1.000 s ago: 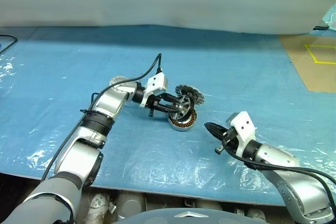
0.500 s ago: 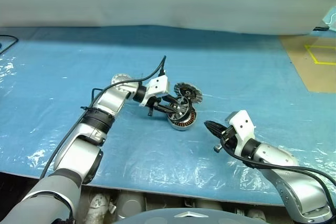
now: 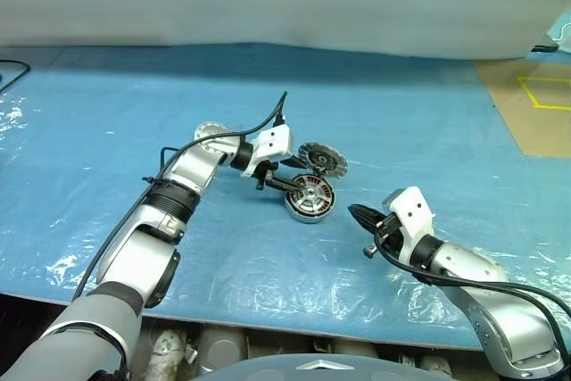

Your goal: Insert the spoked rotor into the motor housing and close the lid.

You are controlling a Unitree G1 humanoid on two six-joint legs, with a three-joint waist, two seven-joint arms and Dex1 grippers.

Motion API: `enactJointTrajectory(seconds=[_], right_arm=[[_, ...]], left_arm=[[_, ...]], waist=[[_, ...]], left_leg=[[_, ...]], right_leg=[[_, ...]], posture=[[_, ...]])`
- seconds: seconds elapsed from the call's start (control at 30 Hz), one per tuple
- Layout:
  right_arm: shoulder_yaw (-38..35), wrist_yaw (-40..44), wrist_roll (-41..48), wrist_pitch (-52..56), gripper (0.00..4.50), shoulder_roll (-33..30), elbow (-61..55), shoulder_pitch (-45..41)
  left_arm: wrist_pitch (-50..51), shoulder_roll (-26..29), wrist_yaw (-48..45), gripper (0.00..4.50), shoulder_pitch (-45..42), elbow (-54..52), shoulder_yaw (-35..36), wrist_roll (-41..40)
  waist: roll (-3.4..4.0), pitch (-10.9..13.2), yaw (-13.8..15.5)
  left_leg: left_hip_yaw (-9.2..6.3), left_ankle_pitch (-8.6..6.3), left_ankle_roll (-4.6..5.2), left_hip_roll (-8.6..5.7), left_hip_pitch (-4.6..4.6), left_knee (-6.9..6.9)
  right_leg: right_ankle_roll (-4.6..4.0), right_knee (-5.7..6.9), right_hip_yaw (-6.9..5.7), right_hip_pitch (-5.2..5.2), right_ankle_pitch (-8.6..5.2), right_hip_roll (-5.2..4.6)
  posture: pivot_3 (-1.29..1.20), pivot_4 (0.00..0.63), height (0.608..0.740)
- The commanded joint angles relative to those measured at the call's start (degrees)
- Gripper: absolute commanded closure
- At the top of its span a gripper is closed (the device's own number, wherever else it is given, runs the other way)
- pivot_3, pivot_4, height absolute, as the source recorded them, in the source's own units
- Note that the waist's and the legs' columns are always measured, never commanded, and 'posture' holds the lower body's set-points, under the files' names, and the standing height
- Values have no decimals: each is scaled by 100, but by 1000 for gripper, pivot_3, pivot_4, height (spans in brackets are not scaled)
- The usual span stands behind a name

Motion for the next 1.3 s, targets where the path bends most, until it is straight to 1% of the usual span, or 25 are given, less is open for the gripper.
enactJointTrajectory(seconds=[0.03, 0.1, 0.2, 0.27, 0.33, 0.43, 0.53, 0.67, 0.77, 1.0, 1.07, 1.13, 1.2, 1.3], right_arm=[[-39, -5, -22, -104, 4461, 21, -83, -46], [-39, 3, -23, -109, 4461, 20, -75, -54], [-87, 59, 52, -86, 4461, 9, -90, -108], [-90, 162, 115, -86, 4461, -28, -83, -211], [-10, 282, 140, -94, 4481, -51, -19, -418], [209, 496, 169, -91, 4481, -5, 185, -816], [614, 540, -64, -175, 4481, 161, 742, -1391], [1019, 658, -241, -304, 4481, 380, 1402, -1943], [1246, 777, -408, -461, 4481, 503, 1862, -2406], [1580, 1275, -590, -692, 4481, 531, 2363, -2986], [1760, 1346, -809, -799, 4481, 539, 2677, -3149], [1886, 1338, -1035, -997, 4481, 564, 3046, -3225], [2075, 1377, -1356, -1280, 4481, 426, 3582, -3117], [2190, 1489, -1576, -1524, 4481, 280, 3797, -3016]], left_arm=[[-24, 138, -83, 1985, -64, -312, 161, -163], [171, 188, -212, 1985, 6, -554, 261, -392], [825, 260, -320, 1985, 196, -1184, 562, -1000], [1003, 418, -430, 1985, 450, -1568, 648, -1214], [1106, 564, -423, 1963, 733, -1794, 713, -1322], [964, 589, -238, 1963, 1154, -1849, 874, -1436], [1070, 570, -17, 1963, 1591, -1935, 1064, -1621], [1112, 495, 403, 1963, 1890, -1911, 1276, -1733], [1163, 555, 605, 1963, 2155, -2096, 1356, -1761], [1114, 641, 948, 1963, 2430, -2303, 1392, -1668], [1168, 598, 1063, 1963, 2444, -2391, 1410, -1708], [1167, 578, 1129, 1963, 2440, -2446, 1391, -1712], [1200, 546, 1185, 1963, 2416, -2547, 1370, -1742], [1202, 531, 1210, 1963, 2386, -2596, 1355, -1751]], waist=[[0, 0, -1], [0, 0, 0], [0, 0, -1], [1, 0, -18], [4, -1, -41], [9, -2, -35], [9, -2, -38], [10, -1, -23], [10, -1, -41], [10, -1, -43], [10, -1, -46], [10, -1, -49], [10, -1, -46], [7, -6, -45]], left_leg=[[0, 0, 0, 0, 0, 0], [0, 0, 0, 0, 0, 0], [0, 0, 0, 1, -2, 0], [0, 0, 0, 1, -1, -2], [1, 0, 0, 1, 2, -4], [3, 0, 0, 2, 7, -5], [3, 0, 0, 6, 4, -2], [2, 0, 0, 7, -6, 1], [2, 0, 0, 7, -13, 4], [2, 0, 0, 8, -14, 4], [2, 0, 0, 8, -14, 8], [3, 0, 0, 8, -13, 12], [3, 0, 0, 8, -9, 15], [5, 0, 0, 9, 17, 15]], right_leg=[[2, 0, 0, 0, 1, 0], [2, 0, 0, 0, 1, 0], [-4, 0, 0, -1, -3, -1], [-6, 0, 0, -2, -3, 0], [-6, 0, 2, -2, -4, 1], [-7, 2, 5, -2, -4, 3], [-7, 3, 5, -2, -4, 1], [-9, 7, -1, -10, -5, 2], [-8, 5, -1, -14, -4, 1], [-8, 13, -2, -18, -4, 5], [-8, 14, -1, -18, -4, 5], [-9, 19, 0, -18, -4, 5], [-10, 26, 1, -17, -4, 5], [-10, 26, 6, 8, -5, 1]], posture=[[0, 150, 740], [0, 150, 740], [0, 150, 740], [0, 150, 740], [0, 150, 740], [0, 150, 740], [0, 150, 740], [0, 150, 740], [0, 150, 740], [0, 150, 740], [0, 150, 740], [0, 150, 740], [0, 150, 740], [0, 150, 740]])
